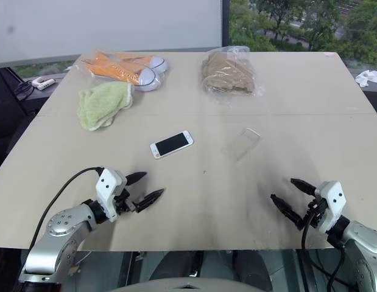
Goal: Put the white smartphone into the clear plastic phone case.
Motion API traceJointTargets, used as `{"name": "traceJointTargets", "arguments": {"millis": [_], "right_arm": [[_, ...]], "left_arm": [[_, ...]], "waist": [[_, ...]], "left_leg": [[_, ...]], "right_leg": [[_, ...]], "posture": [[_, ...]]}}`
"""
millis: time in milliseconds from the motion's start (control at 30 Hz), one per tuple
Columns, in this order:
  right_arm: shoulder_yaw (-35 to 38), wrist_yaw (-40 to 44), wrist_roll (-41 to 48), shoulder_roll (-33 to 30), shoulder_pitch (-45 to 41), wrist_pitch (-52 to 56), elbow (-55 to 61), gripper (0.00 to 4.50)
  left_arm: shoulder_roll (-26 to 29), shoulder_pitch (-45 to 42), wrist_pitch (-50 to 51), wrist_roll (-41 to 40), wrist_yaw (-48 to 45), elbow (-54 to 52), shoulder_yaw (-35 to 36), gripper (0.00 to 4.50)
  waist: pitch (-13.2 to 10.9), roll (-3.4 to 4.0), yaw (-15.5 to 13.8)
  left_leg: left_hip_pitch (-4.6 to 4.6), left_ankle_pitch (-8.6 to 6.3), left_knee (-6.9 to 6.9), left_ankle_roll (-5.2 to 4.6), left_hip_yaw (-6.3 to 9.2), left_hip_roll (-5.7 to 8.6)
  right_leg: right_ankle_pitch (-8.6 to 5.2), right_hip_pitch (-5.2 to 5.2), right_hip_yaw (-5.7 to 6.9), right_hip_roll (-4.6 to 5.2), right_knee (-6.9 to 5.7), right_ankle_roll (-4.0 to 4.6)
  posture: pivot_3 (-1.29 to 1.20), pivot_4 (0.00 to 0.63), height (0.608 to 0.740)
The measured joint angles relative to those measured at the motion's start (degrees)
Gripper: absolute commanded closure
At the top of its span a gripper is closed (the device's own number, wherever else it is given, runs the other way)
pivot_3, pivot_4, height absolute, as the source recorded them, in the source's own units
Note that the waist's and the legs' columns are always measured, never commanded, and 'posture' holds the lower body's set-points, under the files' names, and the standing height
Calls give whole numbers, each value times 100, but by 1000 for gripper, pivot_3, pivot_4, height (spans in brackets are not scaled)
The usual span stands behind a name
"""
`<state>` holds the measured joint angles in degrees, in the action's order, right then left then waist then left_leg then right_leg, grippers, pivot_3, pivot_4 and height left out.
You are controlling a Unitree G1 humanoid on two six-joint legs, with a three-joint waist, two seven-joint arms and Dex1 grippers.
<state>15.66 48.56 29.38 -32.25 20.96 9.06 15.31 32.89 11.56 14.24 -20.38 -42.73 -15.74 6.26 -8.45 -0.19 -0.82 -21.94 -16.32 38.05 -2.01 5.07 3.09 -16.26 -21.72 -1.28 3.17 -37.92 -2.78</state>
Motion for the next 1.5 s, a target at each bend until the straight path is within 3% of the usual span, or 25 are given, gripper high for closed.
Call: {"name": "traceJointTargets", "arguments": {"millis": [700, 900, 1067, 1167, 1300, 1500], "right_arm": [[0, 179, -8, -17, -178, -67, -148, 0], [3, 461, -26, -355, -490, -67, -406, 0], [-355, 758, -263, -800, -1758, -53, -697, 0], [-963, 1256, -574, -949, -2932, -137, -1230, 0], [-2050, 2386, -1375, -971, -4755, -904, -2986, 0], [-2887, 3032, -2545, -477, -6894, -2110, -6212, 0]], "left_arm": [[-8, -19, -12, -18, -119, 0, 12, 77], [10, -54, -67, -32, -220, 0, 17, 77], [458, -321, 205, -743, -1025, -114, 92, 77], [911, -750, 543, -1339, -1610, -263, 296, 77], [1298, -1133, 799, -1613, -2022, -296, 401, 77], [1302, -687, 793, -1581, -1992, -652, 511, 77]], "waist": [[0, 0, 1], [-1, 0, 7], [-4, 0, 44], [-12, 5, 65], [-21, 7, 143], [-47, -4, 213]], "left_leg": [[-1, 0, 0, 0, 0, 0], [0, 0, 0, 0, -1, 0], [1, 1, 1, 0, -3, -5], [2, 1, 1, 1, -2, -4], [-5, 17, 0, 27, -3, -2], [-6, 18, -20, 29, -11, -4]], "right_leg": [[0, 0, 0, 0, 1, 0], [0, 0, 0, 0, 0, 0], [1, 0, 3, -3, -3, 1], [3, 0, 9, -3, 0, 5], [3, -1, 12, -4, 14, 4], [3, -15, 4, -4, 22, 4]], "posture": [[0, 150, 740], [0, 150, 740], [0, 150, 740], [0, 150, 740], [0, 150, 740], [0, 150, 740]]}}
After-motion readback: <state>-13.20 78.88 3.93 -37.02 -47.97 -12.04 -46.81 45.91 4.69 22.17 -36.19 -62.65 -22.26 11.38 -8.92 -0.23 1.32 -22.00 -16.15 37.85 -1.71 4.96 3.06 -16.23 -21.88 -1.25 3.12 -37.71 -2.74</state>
